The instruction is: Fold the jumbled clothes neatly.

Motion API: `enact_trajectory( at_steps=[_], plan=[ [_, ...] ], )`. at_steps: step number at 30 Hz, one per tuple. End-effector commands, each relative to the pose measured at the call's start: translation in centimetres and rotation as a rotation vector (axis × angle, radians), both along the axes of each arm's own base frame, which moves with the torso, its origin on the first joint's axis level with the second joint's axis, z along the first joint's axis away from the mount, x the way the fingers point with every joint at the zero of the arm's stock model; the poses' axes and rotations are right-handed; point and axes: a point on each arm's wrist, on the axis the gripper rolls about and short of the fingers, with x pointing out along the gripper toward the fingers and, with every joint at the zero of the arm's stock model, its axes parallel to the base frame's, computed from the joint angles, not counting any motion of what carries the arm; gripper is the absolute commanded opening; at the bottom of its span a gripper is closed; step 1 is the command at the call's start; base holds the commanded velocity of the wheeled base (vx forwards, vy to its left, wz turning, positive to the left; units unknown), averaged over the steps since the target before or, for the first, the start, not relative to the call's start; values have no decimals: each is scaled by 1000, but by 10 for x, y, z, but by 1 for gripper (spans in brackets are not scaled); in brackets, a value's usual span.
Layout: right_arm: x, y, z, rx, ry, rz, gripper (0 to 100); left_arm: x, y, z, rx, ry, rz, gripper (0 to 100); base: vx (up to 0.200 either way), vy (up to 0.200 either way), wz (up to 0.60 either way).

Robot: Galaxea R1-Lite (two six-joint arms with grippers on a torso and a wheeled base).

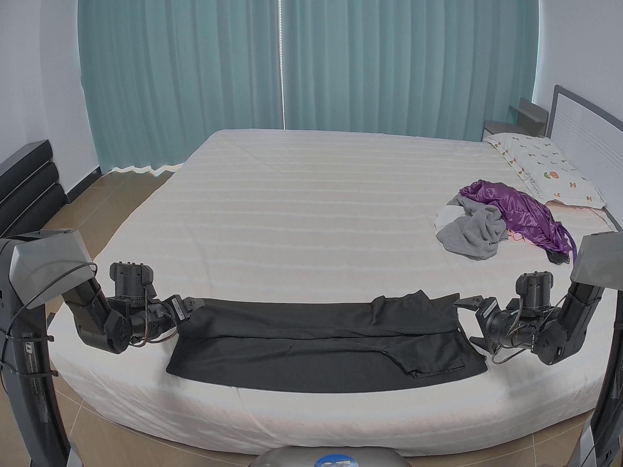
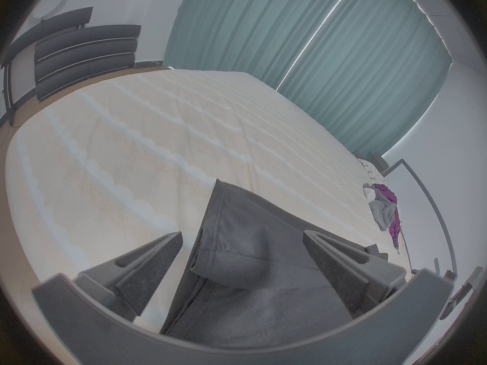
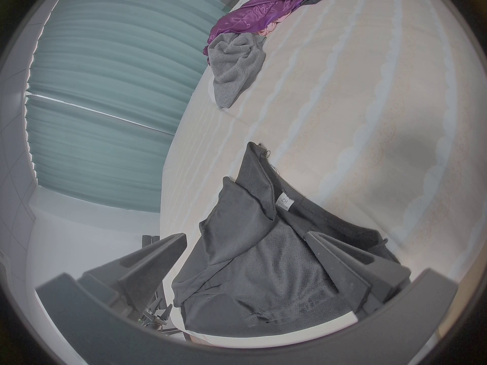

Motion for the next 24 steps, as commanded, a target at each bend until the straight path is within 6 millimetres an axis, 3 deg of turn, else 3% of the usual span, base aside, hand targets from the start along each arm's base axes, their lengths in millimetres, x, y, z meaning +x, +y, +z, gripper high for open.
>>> enact_trajectory(
  at_steps=[1, 11, 24],
  plan=[
    [0, 0, -1, -4, 1, 4, 100, -2, -5, -10, 3, 30, -13, 100, 0, 0, 0],
    [0, 0, -1, -4, 1, 4, 100, 2, -9, -33, 85, 41, -81, 100, 0, 0, 0],
    [-1, 1, -1, -4, 2, 5, 100, -2, -15, -40, 136, 47, -131, 100, 0, 0, 0]
  ],
)
